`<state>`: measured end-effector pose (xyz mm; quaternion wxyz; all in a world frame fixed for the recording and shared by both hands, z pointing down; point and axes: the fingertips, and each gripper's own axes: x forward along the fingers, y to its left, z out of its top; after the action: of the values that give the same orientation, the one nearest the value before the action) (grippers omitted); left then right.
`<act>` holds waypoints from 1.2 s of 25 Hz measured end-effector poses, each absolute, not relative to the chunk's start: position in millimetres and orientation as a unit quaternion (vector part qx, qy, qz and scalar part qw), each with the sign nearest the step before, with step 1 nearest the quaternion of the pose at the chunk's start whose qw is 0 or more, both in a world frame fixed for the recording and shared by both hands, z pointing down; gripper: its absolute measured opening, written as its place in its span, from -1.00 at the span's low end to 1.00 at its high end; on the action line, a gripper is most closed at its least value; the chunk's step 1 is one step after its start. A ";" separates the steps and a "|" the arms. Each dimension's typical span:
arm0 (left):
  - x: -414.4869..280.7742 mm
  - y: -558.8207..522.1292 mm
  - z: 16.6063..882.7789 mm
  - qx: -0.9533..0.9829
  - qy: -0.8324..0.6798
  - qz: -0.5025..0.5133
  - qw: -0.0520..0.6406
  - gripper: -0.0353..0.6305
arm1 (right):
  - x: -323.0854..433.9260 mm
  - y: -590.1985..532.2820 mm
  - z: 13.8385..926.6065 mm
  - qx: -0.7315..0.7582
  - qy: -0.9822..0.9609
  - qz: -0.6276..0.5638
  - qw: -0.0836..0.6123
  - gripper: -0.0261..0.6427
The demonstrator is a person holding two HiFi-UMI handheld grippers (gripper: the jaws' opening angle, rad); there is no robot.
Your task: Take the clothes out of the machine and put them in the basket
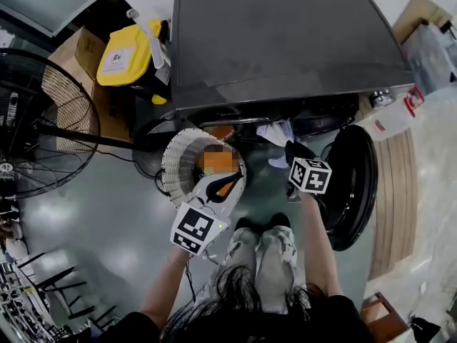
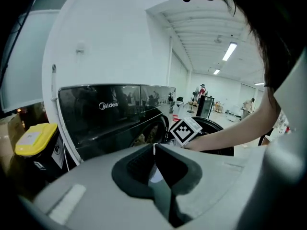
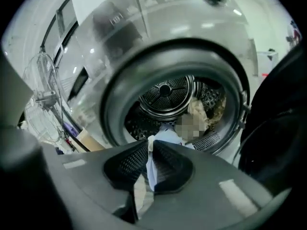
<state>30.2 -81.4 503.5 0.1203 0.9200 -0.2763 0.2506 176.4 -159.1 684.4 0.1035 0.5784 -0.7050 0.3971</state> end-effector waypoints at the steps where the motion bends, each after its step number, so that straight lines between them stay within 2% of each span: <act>1: 28.7 -81.1 497.3 0.919 -0.277 0.253 0.119 -0.89 | 175.7 -155.9 676.7 0.577 -0.705 0.398 0.104 -0.75; 9: 29.1 -76.7 463.7 0.914 -0.282 0.264 0.121 -0.87 | 178.6 -127.2 614.4 0.565 -0.713 0.404 0.097 -0.75; 14: 36.8 -70.8 463.8 0.911 -0.276 0.285 0.115 -0.77 | 176.3 -105.8 575.0 0.554 -0.723 0.406 0.083 -0.75; 21: 54.8 -58.5 463.2 0.908 -0.271 0.300 0.110 -0.52 | 182.9 -94.3 513.0 0.534 -0.744 0.397 0.051 -0.75; 30: 73.1 -49.5 453.0 0.905 -0.266 0.316 0.100 -0.35 | 187.0 -83.9 426.2 0.498 -0.793 0.350 0.027 -0.75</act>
<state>73.1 -49.5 453.0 0.0999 0.9052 -0.2660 0.3160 187.0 -83.9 426.2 0.0268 0.4976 -0.7932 0.3500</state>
